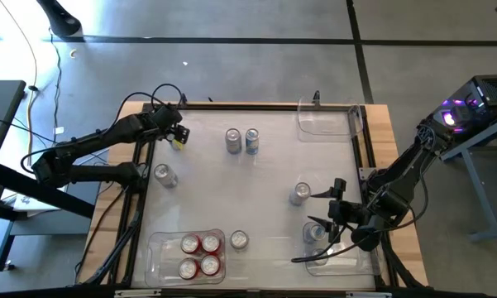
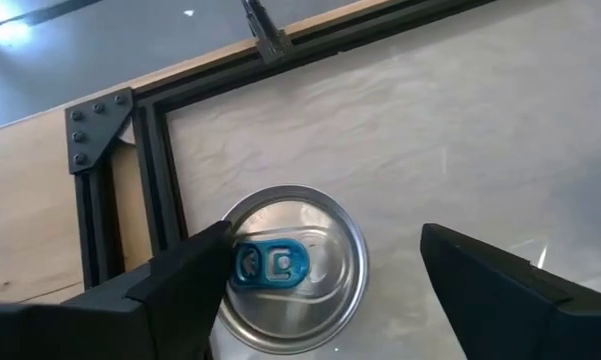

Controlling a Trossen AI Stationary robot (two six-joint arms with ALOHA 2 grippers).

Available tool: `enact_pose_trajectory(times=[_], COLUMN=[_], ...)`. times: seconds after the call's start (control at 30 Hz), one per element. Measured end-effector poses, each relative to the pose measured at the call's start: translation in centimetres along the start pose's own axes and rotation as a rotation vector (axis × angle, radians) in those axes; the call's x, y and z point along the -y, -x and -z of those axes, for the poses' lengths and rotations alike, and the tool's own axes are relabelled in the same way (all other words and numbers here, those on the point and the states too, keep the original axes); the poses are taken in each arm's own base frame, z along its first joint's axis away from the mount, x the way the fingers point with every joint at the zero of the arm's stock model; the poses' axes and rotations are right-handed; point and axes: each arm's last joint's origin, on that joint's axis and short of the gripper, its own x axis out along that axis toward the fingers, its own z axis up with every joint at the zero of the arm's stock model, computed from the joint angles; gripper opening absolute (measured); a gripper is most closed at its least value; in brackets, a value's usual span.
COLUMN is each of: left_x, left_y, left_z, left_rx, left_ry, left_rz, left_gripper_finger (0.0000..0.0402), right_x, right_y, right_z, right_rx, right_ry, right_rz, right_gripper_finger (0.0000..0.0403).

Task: Sort soda cans
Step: Put the left blue soda can into the bottom right transparent bin

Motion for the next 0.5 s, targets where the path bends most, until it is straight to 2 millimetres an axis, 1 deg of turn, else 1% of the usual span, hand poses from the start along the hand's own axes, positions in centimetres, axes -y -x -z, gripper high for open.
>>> enact_pose_trajectory(times=[0.17,0.37,0.5], left_x=[0.0,0.3,0.3], left_y=[0.2,1.3,2.0], left_z=[-0.1,-1.1,-1.8], left_rx=[-0.006,0.0,0.032], left_ry=[-0.01,-0.005,-0.005], left_rz=[0.014,0.071,0.077], left_gripper_finger=[0.0337,0.0338,0.0338], right_x=[0.0,0.0,0.0], right_y=[0.0,0.0,0.0], right_z=[0.0,0.0,0.0], right_rx=[0.0,0.0,0.0], right_ry=[0.001,0.003,0.002], right_rz=[0.0,0.0,0.0], right_gripper_finger=[0.0286,0.0286,0.0286])
